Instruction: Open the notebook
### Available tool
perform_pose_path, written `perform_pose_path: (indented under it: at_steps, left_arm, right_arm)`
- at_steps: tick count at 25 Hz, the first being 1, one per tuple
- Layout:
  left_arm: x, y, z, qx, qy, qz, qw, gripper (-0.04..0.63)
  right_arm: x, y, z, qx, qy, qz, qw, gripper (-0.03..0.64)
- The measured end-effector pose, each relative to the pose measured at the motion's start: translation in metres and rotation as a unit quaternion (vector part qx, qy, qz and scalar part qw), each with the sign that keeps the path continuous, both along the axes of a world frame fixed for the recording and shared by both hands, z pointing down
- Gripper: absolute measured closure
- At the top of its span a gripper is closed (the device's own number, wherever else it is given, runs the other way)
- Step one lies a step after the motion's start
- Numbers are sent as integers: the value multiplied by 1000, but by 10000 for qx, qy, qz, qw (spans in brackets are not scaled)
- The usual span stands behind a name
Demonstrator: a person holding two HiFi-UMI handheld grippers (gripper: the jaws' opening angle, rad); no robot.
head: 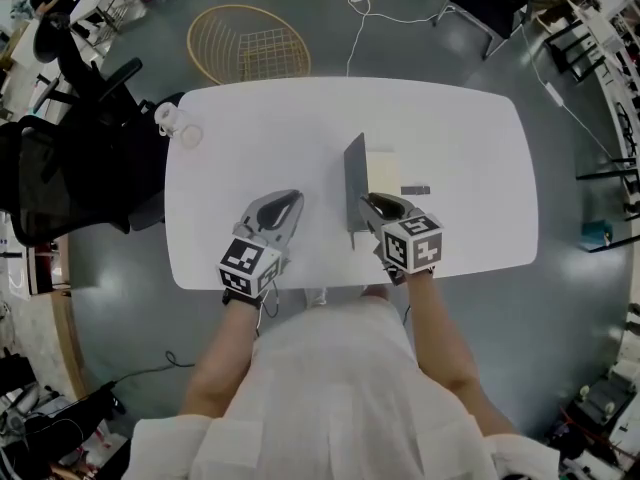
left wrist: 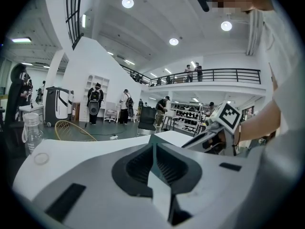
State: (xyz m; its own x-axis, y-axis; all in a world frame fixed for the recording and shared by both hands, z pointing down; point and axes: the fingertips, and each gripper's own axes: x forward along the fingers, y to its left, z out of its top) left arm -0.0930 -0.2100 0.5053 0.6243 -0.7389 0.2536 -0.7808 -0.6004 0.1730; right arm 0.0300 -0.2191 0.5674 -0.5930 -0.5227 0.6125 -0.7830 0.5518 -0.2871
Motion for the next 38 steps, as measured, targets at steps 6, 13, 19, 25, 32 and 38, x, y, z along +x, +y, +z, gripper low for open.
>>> perform_pose_path:
  at_steps: [6,13,19,25,32,38]
  left_arm:
    - [-16,7,0,-2,-34,-147,9999,572]
    - [-35,10,2,-36,-56,-357,9993,572]
    - [-48,8,7,-91,-84,-470,9988,572]
    - [-59,6,13,-181,-103,-581,9981,572]
    - [-72,9,25,-311,-151,-704,9969,572]
    - [-78,12,35,-425,-174,-785,9959,572]
  right_arm:
    - [-33,5,-1,-25,-237,-318,9992,520]
    - [-69,10,5,-140,-334,-743,9966,502]
    - [-97,11,18,-321,-376,-991,9938,499]
    - [-118,12,37,-531,-367,-1145,9913,495]
    - [-136,17,66,-791,-151,-1315,9880,495]
    - [-133,28,101,-1116,257,-1395,9836,503]
